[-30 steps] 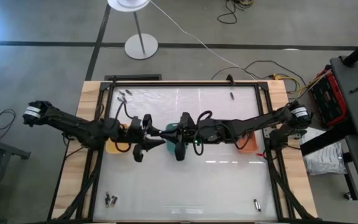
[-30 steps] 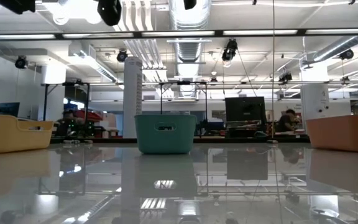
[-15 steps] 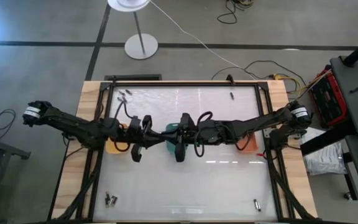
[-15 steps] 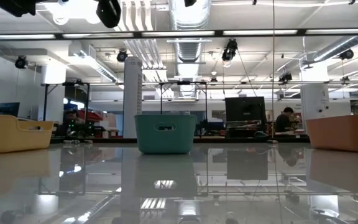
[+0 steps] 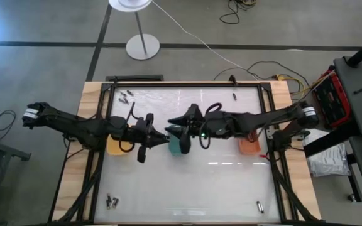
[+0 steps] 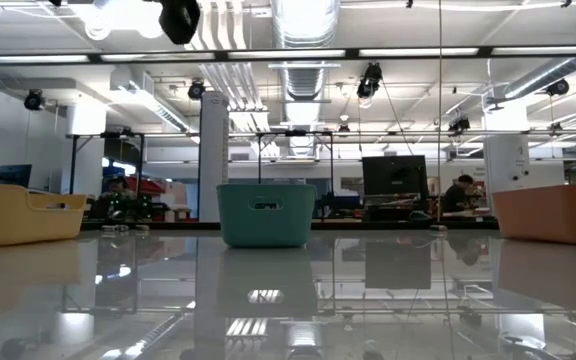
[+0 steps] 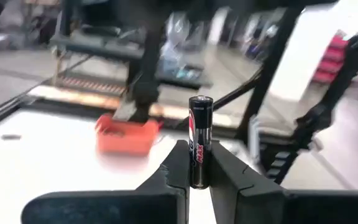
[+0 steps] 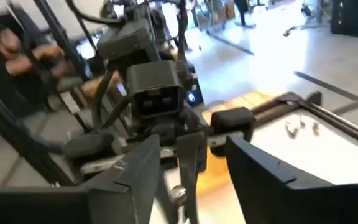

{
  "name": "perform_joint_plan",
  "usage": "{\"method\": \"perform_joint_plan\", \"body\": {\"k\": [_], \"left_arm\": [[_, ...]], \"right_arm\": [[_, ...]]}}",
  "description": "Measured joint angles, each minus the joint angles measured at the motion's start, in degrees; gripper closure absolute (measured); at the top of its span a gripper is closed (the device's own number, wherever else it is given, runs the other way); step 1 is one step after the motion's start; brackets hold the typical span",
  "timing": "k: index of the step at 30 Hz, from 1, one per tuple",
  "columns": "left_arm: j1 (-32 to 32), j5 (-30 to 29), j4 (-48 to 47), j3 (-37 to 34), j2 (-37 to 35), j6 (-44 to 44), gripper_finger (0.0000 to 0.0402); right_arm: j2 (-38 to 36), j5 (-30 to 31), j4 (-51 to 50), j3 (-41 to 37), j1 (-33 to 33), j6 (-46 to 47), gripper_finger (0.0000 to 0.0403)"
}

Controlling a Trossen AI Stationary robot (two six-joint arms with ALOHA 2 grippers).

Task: Sort batteries
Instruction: Put the silver battery into the green bin

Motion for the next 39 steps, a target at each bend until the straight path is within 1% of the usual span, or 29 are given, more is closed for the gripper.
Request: {"method": "perform_joint_plan", "body": {"k": [2, 4, 7, 9, 10, 12, 14, 18, 22, 28, 32, 36, 39], "left_arm": [[1.15, -0.99, -5.72, 1.55, 0.62, -0.72, 0.0388], [2.9, -1.53, -13.34, 4.01, 2.14, -1.62, 0.0388], [6.47, -1.59, -24.37, 8.51, 6.45, -2.56, 0.0388], [9.06, -1.57, -29.76, 11.84, 10.51, -2.5, 0.0388], [10.06, -1.36, -31.91, 13.34, 12.83, -2.51, 0.0388], [11.42, -0.87, -34.59, 16.14, 17.92, -2.47, 0.0388], [11.74, -0.56, -35.26, 18.68, 23.12, -2.41, 0.0388], [11.72, -0.15, -36.01, 22.39, 31.88, -3.97, 0.0388], [11.83, -0.17, -37.84, 22.83, 37.78, -7.09, 0.0388], [11.79, -0.17, -37.63, 23.55, 41.38, -9.48, 0.0388], [11.85, -0.18, -39.58, 26.62, 42.58, -9.05, 0.0388], [12.53, 0.58, -49.35, 31.09, 45.31, -7.75, 0.0388], [12.59, 1.51, -51.63, 34.08, 46.7, -7.29, 0.0388]], "right_arm": [[-1.8, 0.01, -5.03, 0.93, -0.2, -1.21, 0.0216], [-4.08, 0.66, -10.1, 1.02, -0.24, -2.51, 0.0208], [-7.86, 5.53, -19.25, 0.8, -0.23, -2.73, 0.0203], [-10.04, 8.55, -26.93, 0.56, -0.23, -2.27, 0.0203], [-10.89, 9.01, -30.95, 0.39, -0.23, -2.02, 0.0203], [-12.16, 9.2, -37.75, -0.04, -0.25, -0.41, 0.0202], [-13.27, 9.18, -43.56, -0.3, -0.08, 1.36, 0.0202], [-16.48, 9.79, -51.2, -0.31, 0.61, 2.71, 0.0201], [-21.67, 9.77, -52.56, -0.31, 1.44, 2.04, 0.0197], [-27.85, 8.96, -52.33, -0.31, 2.22, -2.19, 0.0188], [-29.27, 8.61, -52.38, -0.31, 2.18, -5.71, 0.0186], [-29.03, 8.5, -52.39, -0.31, 2.2, -8.17, 0.0187], [-28.39, 8.49, -52.98, -0.33, 2.2, -9.3, 0.0186]]}}
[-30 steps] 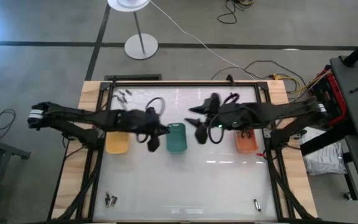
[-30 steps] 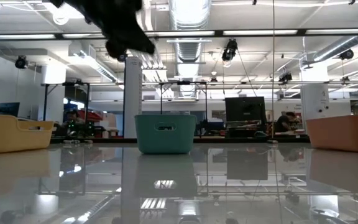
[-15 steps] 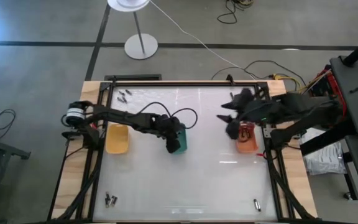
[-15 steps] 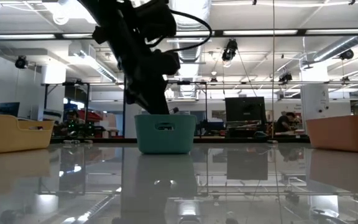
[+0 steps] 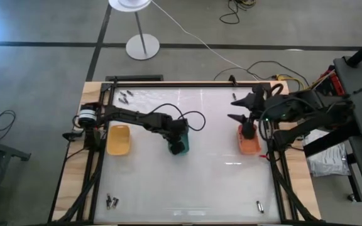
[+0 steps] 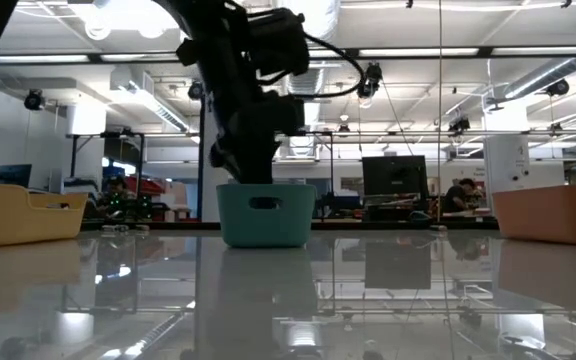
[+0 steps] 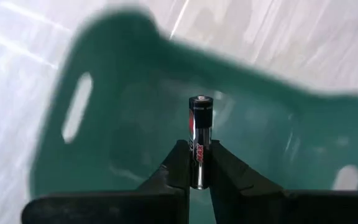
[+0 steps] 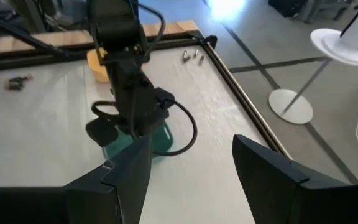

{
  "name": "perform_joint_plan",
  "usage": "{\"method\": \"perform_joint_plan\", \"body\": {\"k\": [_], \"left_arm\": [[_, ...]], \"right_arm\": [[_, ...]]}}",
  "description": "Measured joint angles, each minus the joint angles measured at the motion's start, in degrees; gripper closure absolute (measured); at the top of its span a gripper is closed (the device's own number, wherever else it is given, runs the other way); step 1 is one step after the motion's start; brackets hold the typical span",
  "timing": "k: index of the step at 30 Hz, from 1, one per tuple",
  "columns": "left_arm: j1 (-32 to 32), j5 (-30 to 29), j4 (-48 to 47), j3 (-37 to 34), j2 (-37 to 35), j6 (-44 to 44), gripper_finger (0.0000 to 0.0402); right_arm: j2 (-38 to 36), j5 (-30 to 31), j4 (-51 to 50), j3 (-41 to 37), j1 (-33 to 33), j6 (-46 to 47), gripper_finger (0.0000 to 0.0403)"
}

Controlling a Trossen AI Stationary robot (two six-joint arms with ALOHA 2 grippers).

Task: Sort batteries
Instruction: Put the silver battery into the green bin

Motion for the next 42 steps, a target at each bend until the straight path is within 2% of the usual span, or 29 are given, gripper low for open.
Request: {"method": "perform_joint_plan", "body": {"k": [15, 19, 23, 34, 39, 42], "left_arm": [[2.38, 0.07, -3.27, 6.78, 9.41, 4.75, 0.0388], [2.38, 0.07, -6.05, 9.04, 10.94, 6.99, 0.0359], [2.38, -0.13, -6.51, 9.38, 10.98, 8.38, 0.0337], [2.06, -0.22, -7.66, 9.23, 7.82, 10.07, 0.0329], [1.6, 0.04, -11.71, 14.39, 7.17, 7.94, 0.0309], [0.55, 2.6, -13.97, 19.69, 5.52, 7.35, 0.0292]], "right_arm": [[3.75, 0.24, -0.48, -0.04, -0.02, 3.64, 0.0185], [4.8, 1.61, -0.25, -0.04, -0.02, 3.53, 0.0173], [5.32, 1.67, -0.22, 0.0, -0.02, 3.6, 0.0155], [2.85, 1.52, -0.68, 0.09, -0.02, 3.35, 0.0113], [2.7, -0.49, -0.91, -0.16, 1.37, 3.61, 0.0103], [2.7, -0.49, -1.18, -1.69, 4.0, 3.72, 0.0101]]}}
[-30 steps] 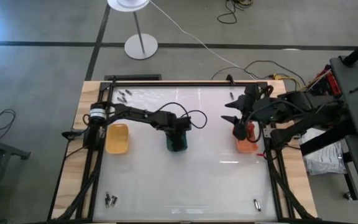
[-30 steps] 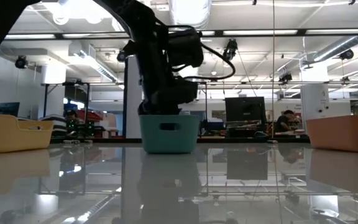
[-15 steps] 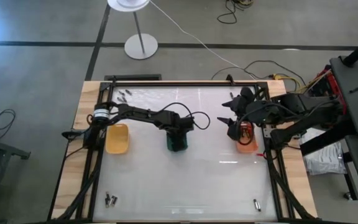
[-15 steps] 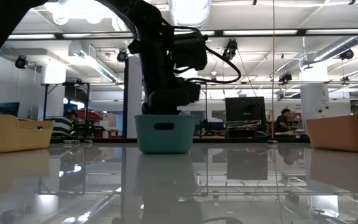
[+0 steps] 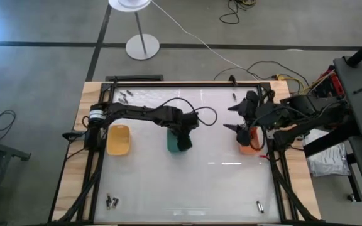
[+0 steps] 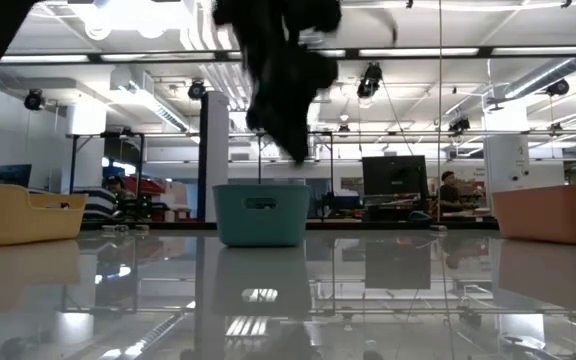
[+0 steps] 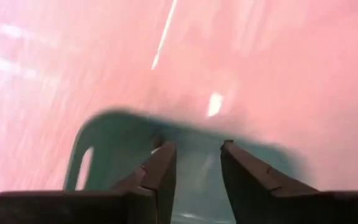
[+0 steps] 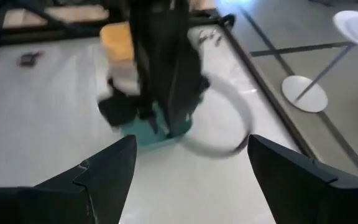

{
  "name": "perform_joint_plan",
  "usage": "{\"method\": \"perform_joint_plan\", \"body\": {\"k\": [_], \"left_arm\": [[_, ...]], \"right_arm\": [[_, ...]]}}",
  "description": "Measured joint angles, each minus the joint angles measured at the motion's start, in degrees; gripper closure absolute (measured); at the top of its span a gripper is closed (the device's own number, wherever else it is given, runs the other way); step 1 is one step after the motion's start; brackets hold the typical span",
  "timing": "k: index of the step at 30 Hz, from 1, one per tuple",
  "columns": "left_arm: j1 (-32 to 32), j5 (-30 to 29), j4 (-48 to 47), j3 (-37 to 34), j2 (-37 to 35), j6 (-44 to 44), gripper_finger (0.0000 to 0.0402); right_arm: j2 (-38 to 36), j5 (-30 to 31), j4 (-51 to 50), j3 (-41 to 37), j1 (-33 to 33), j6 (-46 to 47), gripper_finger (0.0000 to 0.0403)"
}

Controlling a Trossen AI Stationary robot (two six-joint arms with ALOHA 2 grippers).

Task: Sort batteries
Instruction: Put the silver battery into the green bin

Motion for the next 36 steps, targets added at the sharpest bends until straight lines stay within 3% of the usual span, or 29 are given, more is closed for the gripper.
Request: {"method": "perform_joint_plan", "body": {"k": [7, 12, 18, 22, 25, 30, 36], "left_arm": [[-5.75, -4.62, 9.64, 4.37, -10.45, -0.92, 0.0289], [-10.02, -7.03, 19.35, 0.73, -18.44, 0.8, 0.0289], [-14.62, -7.06, 33.83, -7.89, -27.41, 2.32, 0.0289], [-18.47, -7.06, 41.41, -14.52, -32.69, 1.85, 0.0289], [-21.8, -7.03, 46.64, -19.67, -35.42, 1.72, 0.0289], [-26.05, -6.9, 56.72, -26.84, -37.2, 1.73, 0.0289], [-28.6, -5.95, 61.42, -29.81, -37.2, 0.15, 0.0289]], "right_arm": [[0.85, 0.6, 0.22, -5.95, 8.99, 12.05, 0.0118], [5.14, -0.04, -3.63, -9.14, 17.07, 32.27, 0.0125], [14.5, -8.46, -8.32, -9.35, 24.07, 58.55, 0.0134], [20.71, -10.55, -8.37, -9.37, 28.12, 76.17, 0.0153], [24.25, -16.81, -7.59, -9.35, 31.34, 87.1, 0.0169], [29.5, -26.79, -2.24, -9.38, 37.24, 101.15, 0.0186], [34.64, -30.7, 5.67, -11.31, 40.6, 112.77, 0.0198]]}}
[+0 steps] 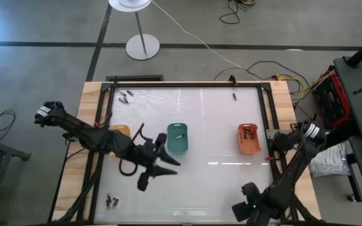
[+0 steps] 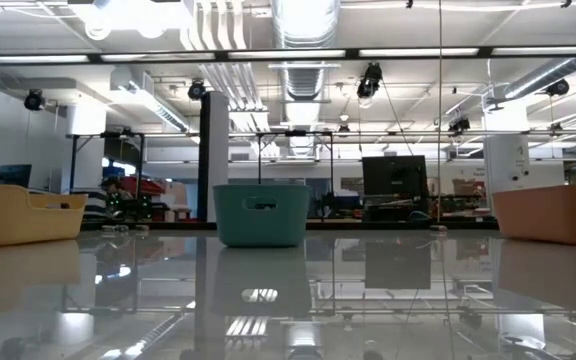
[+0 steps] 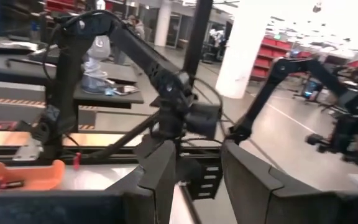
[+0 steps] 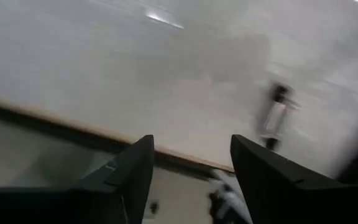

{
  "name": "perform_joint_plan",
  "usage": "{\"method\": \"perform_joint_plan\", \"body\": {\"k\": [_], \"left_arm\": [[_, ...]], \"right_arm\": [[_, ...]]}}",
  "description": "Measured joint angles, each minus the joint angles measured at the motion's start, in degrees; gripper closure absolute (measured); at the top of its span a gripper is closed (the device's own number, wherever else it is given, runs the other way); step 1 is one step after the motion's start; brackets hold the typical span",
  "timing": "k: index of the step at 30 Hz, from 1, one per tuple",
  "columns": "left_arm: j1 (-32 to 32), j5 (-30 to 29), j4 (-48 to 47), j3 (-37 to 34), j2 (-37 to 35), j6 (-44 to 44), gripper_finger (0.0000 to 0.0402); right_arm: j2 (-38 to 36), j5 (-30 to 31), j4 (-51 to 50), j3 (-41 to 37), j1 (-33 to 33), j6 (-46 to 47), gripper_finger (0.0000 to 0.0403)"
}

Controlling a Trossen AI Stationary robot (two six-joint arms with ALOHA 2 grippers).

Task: Sort batteries
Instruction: Put the silver battery into the green bin

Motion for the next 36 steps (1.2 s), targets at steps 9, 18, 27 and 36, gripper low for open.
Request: {"method": "perform_joint_plan", "body": {"k": [9, 18, 27, 36], "left_arm": [[-1.39, 0.55, -0.1, 0.94, -0.07, 0.42, 0.0289], [-1.63, 1.93, -0.3, 1.6, -0.11, -0.13, 0.0289], [-1.85, 1.96, -0.42, 1.6, -0.11, -1.2, 0.0289], [-1.85, 1.7, -0.42, 1.6, -0.11, -1.2, 0.0289]], "right_arm": [[3.76, -7.31, 2.73, -3.27, 0.36, 0.39, 0.0212], [2.83, -7.86, 10.54, -10.37, 0.65, 0.17, 0.0216], [-0.16, -7.9, 10.99, -10.28, 0.92, 0.12, 0.0225], [-2.81, -12.89, 6.24, -13.32, 3.16, 2.43, 0.0226]]}}
